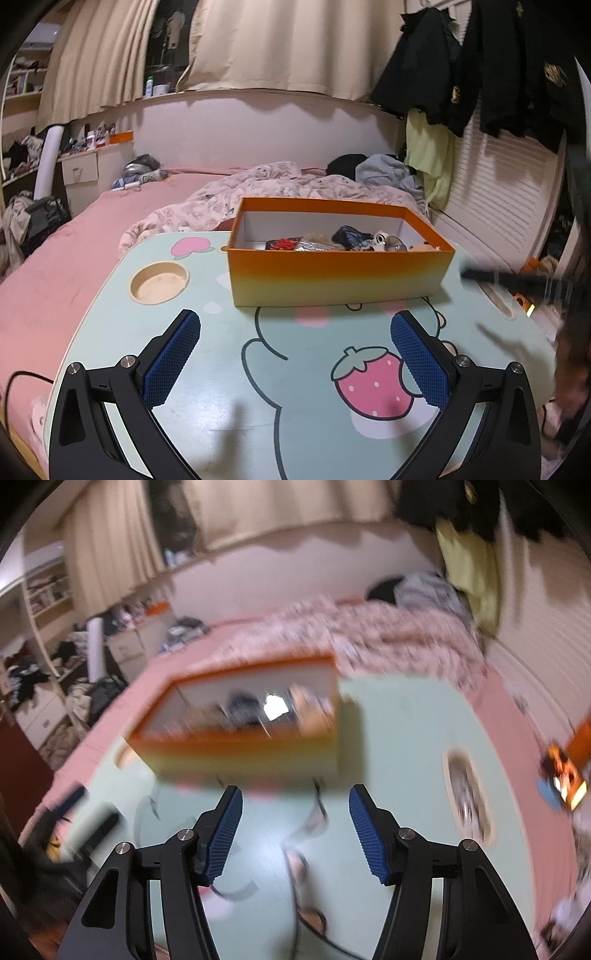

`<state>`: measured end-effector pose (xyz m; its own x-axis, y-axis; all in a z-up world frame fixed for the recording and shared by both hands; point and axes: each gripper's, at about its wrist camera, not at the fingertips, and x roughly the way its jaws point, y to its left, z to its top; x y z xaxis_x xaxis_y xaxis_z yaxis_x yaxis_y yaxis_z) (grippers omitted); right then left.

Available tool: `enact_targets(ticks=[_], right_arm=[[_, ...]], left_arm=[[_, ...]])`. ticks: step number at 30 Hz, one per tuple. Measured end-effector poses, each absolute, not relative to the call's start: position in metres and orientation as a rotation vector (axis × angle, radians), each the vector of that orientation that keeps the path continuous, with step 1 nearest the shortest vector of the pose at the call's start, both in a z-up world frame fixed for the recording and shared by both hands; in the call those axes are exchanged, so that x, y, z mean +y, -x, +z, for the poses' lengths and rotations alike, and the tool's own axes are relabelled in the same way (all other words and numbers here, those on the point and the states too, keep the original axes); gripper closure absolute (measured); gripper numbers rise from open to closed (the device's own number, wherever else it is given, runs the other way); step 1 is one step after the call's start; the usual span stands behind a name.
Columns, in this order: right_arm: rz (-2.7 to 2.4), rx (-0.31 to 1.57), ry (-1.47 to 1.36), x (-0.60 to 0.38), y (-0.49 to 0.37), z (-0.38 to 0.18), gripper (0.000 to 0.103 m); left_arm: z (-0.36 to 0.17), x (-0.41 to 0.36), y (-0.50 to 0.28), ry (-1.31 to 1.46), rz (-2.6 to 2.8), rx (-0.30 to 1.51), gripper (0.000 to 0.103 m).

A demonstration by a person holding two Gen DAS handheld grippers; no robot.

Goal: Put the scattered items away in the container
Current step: 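Grasp the black satin pouch inside the orange box with the right gripper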

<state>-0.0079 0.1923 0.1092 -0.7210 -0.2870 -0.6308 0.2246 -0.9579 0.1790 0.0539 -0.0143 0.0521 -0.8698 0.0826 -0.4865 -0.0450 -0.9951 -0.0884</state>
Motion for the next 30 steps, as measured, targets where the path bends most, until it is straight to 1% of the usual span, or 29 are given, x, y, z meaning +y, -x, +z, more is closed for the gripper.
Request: enact_targets(ticks=[3, 4, 5, 8, 11, 13, 15, 16, 20, 22, 26, 30], right_arm=[[-2.565, -0.122, -0.994, 0.165, 0.044, 0.132, 0.044], [-2.549, -0.105, -1.021, 0.154, 0.063, 0.135, 0.046], [-2.542, -0.089, -1.055, 0.144, 0.081, 0.137, 0.052], [-2.505, -0.070, -1.180, 0.113, 0.127, 0.129, 0.059], [-2.473, -0.062, -1.321, 0.095, 0.156, 0.107, 0.059], [-2.478, -0.039, -1.387, 0.092, 0.161, 0.093, 0.059], [-2.457, -0.013, -1.445, 0.096, 0.168, 0.073, 0.071], [-2.452, -0.004, -1.451, 0.098, 0.168, 0.067, 0.074], [-2.454, -0.025, -1.395, 0.105, 0.159, 0.066, 0.081], [-2.474, -0.055, -1.342, 0.111, 0.153, 0.073, 0.082], [-2.537, -0.102, -1.196, 0.122, 0.133, 0.103, 0.082], [-2.557, -0.154, -1.026, 0.135, 0.092, 0.140, 0.082]], left_arm=[[0.050, -0.009, -0.054, 0.794, 2.960, -0.083, 0.000], [0.050, -0.009, -0.054, 0.796, 2.958, -0.078, 0.000], [0.050, -0.009, -0.054, 0.797, 2.956, -0.078, 0.000], [0.050, -0.009, -0.054, 0.796, 2.961, -0.087, 0.000], [0.049, -0.010, -0.054, 0.801, 2.960, -0.100, 0.000], [0.048, -0.010, -0.054, 0.805, 2.957, -0.108, 0.000], [0.048, -0.010, -0.054, 0.806, 2.956, -0.113, 0.000], [0.048, -0.010, -0.054, 0.808, 2.955, -0.114, 0.000], [0.048, -0.010, -0.055, 0.809, 2.955, -0.114, 0.000], [0.048, -0.011, -0.055, 0.810, 2.954, -0.114, 0.000], [0.048, -0.013, -0.055, 0.817, 2.953, -0.128, 0.000], [0.048, -0.016, -0.054, 0.824, 2.954, -0.148, 0.000]])
